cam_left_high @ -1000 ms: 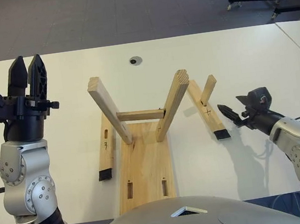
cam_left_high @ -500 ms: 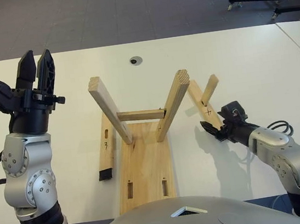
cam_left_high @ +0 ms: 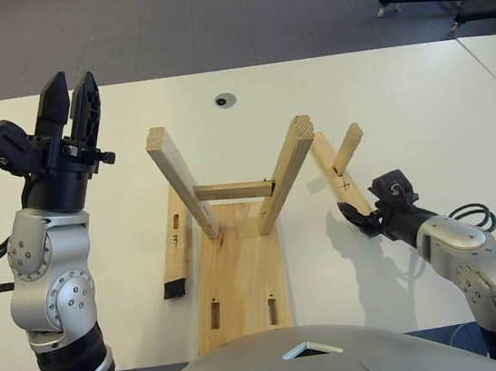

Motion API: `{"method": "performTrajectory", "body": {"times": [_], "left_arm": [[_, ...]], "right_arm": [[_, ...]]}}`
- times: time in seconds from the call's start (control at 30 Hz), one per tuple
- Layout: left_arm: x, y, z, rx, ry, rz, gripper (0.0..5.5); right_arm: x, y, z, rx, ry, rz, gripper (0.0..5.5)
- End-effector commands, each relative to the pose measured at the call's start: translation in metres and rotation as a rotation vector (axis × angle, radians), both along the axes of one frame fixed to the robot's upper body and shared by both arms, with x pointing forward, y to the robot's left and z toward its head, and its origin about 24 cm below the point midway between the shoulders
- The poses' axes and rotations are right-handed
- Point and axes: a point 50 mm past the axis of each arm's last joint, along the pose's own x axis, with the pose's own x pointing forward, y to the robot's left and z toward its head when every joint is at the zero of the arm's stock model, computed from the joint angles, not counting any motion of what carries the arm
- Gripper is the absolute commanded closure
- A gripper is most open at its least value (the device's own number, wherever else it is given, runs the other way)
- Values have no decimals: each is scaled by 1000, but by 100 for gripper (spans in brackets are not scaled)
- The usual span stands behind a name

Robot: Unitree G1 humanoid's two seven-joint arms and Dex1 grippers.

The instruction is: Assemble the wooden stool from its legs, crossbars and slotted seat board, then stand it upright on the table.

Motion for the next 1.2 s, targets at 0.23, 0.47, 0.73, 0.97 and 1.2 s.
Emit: {"method": "performTrajectory", "body": {"times": [0.23, 0.47, 0.73, 0.97, 1.2], "left_arm": [[7, -3, 2, 23, 9, -34, 348], [8, 1, 2, 31, 13, -27, 348], [8, 3, 4, 34, 4, -18, 348], [8, 5, 3, 39, 7, -10, 348], [1, 7, 0, 32, 9, 27, 348]], "right_arm": [[-18, 7, 1, -30, -2, -9, 318], [38, 31, 26, 234, -403, 13, 323], [70, 26, -3, 226, -443, 72, 172], [52, 16, -4, 318, -419, 215, 75], [37, -28, -16, 211, -283, 198, 75]]}}
